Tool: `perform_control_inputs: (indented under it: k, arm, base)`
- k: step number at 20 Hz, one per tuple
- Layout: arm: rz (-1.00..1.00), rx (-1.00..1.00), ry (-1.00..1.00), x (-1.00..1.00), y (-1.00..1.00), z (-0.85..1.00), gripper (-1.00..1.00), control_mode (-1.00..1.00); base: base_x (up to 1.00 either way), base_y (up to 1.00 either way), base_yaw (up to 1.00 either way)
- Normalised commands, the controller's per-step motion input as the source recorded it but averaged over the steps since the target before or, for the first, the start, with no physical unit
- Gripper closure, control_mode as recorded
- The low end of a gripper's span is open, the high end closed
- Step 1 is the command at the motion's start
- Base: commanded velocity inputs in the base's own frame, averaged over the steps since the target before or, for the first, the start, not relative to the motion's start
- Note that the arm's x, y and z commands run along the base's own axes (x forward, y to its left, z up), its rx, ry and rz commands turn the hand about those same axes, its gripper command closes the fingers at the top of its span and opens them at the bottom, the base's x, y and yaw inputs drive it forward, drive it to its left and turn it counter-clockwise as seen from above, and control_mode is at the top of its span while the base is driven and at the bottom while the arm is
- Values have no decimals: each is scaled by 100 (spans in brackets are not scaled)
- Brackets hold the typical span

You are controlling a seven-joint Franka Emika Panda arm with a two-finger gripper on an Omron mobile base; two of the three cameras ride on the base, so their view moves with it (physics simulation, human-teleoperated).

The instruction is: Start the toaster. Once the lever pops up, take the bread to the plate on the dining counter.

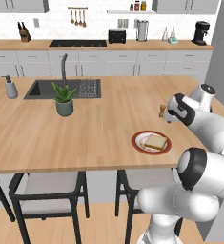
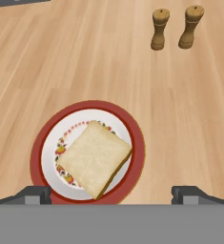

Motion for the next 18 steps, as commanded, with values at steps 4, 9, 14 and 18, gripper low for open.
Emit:
perform_control_inputs:
  k: [4,9,14,18]
  arm:
    - [0,0,0,0,0,0,-100,-100]
    - [0,0,0,0,0,0,-100,-100]
    - [3,1,-10,-41,0,33,-100,-100]
    - [16,11,-30,-96,0,86,-100,-100]
  base:
    - [0,0,0]
    - [0,0,0]
    - [0,0,0]
    - [0,0,0]
